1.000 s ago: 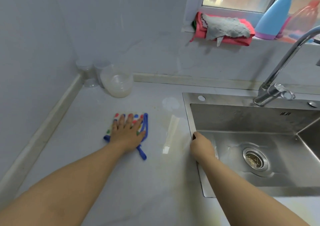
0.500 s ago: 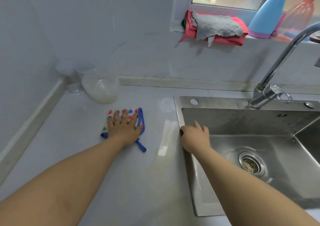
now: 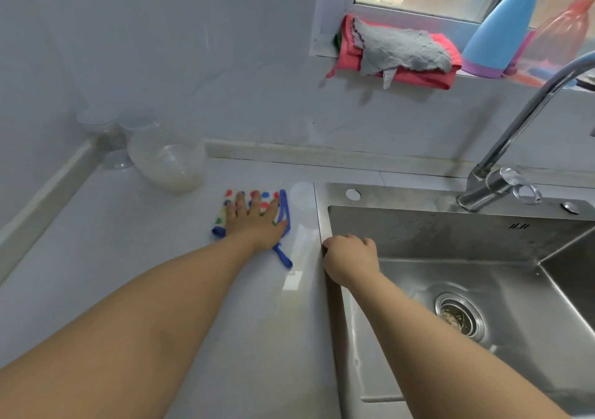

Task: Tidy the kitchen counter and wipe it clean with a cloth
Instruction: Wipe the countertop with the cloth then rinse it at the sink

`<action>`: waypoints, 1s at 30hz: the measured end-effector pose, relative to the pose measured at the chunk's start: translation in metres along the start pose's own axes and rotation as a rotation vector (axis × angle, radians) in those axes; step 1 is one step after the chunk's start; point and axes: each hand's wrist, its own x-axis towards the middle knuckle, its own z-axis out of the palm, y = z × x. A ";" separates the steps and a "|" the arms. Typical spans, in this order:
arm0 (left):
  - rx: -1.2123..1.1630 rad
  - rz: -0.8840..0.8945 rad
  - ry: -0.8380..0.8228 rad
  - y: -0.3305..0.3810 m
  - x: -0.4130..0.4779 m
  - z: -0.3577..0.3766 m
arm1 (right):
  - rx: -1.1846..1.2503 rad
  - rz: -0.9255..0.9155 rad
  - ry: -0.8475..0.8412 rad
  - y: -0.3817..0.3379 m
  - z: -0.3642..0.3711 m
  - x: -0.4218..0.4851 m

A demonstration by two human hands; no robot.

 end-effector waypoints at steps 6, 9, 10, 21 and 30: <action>0.125 0.231 0.023 0.005 0.015 -0.004 | 0.007 -0.018 -0.021 0.006 -0.001 0.002; 0.057 0.089 0.026 0.019 0.022 -0.004 | 0.002 -0.012 -0.021 0.004 0.003 0.003; 0.059 0.109 0.015 0.023 0.021 -0.003 | 0.002 -0.009 -0.024 0.004 0.003 0.003; 0.254 0.501 -0.080 -0.005 -0.079 0.022 | 0.149 -0.042 -0.069 0.022 -0.006 -0.022; 0.129 0.340 -0.036 0.031 -0.087 0.036 | 0.365 0.101 -0.011 0.028 0.022 -0.072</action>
